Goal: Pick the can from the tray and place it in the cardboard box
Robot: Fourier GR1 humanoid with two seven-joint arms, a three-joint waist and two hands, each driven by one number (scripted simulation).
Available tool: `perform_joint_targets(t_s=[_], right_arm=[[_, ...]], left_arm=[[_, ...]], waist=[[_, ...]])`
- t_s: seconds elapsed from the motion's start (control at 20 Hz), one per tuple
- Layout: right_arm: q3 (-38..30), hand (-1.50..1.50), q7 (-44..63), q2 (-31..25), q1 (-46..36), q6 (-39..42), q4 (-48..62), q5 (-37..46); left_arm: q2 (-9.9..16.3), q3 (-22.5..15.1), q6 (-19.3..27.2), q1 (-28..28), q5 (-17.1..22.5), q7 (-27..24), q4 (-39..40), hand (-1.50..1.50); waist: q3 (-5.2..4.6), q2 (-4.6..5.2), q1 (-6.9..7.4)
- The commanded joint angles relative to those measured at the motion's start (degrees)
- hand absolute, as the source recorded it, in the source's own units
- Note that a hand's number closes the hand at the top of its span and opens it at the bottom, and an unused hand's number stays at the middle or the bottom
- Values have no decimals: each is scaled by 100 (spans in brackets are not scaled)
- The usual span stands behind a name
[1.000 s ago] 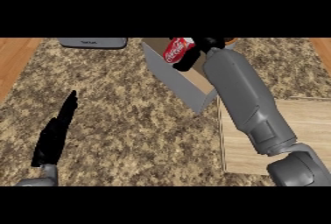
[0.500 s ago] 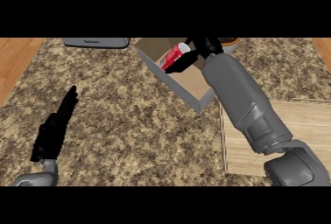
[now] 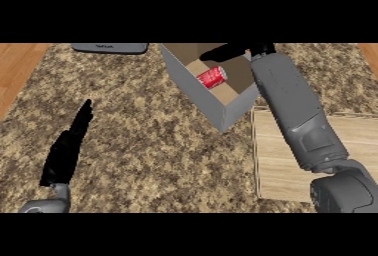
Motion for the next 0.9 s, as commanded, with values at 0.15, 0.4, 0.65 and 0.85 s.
perform_joint_targets(t_s=[0.15, 0.4, 0.65, 0.85], right_arm=[[-852, -150, -383, -822, 243, 153, 35, -788], [-1138, -150, -412, -1669, 444, 524, 192, -1016], [-1338, -150, -811, -2468, 807, 1297, 385, -1204], [-1253, -150, -855, -3205, 1069, 2245, 549, -1152]], left_arm=[[-6, 34, 13, 173, -8, -148, 51, 0], [110, 237, 7, 86, 54, -175, 136, 0], [20, 79, 50, -121, -110, -280, 357, 0], [37, 90, -42, 114, -1, -115, 0, 0]], waist=[[7, -6, -82], [8, -1, -98], [14, 53, -75], [19, 16, -56]])
